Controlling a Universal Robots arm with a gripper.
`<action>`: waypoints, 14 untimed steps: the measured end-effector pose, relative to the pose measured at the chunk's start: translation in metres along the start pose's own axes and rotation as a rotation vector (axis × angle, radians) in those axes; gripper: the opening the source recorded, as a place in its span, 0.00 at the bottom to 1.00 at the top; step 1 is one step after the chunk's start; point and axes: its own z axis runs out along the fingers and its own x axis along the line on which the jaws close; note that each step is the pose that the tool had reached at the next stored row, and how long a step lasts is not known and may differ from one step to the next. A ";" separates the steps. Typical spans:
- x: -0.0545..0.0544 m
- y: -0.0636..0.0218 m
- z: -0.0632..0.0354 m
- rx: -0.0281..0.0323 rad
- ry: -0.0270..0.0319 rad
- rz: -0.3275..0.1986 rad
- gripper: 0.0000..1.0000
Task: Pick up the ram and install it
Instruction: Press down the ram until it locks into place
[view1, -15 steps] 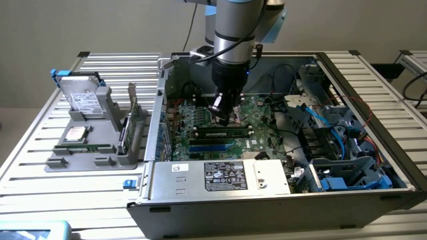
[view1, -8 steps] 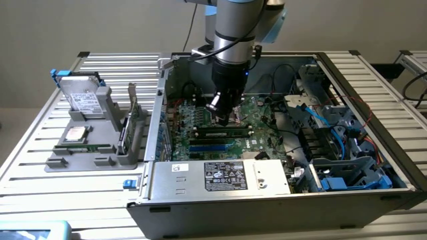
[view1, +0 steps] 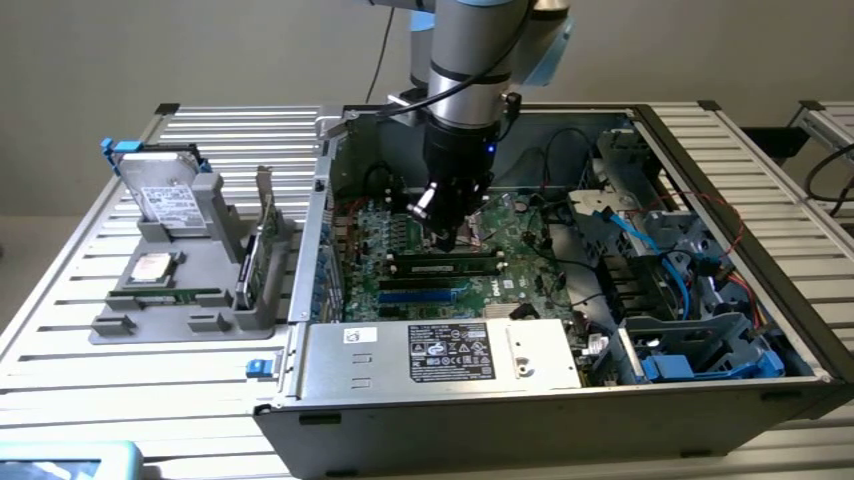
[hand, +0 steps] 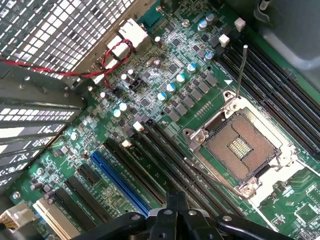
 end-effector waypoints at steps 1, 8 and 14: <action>0.000 0.0000 0.0000 -0.0013 0.0003 0.013 0.11; 0.000 0.0000 0.0000 -0.0101 0.0021 0.103 0.11; 0.000 0.0000 0.0000 -0.0169 0.0030 0.179 0.11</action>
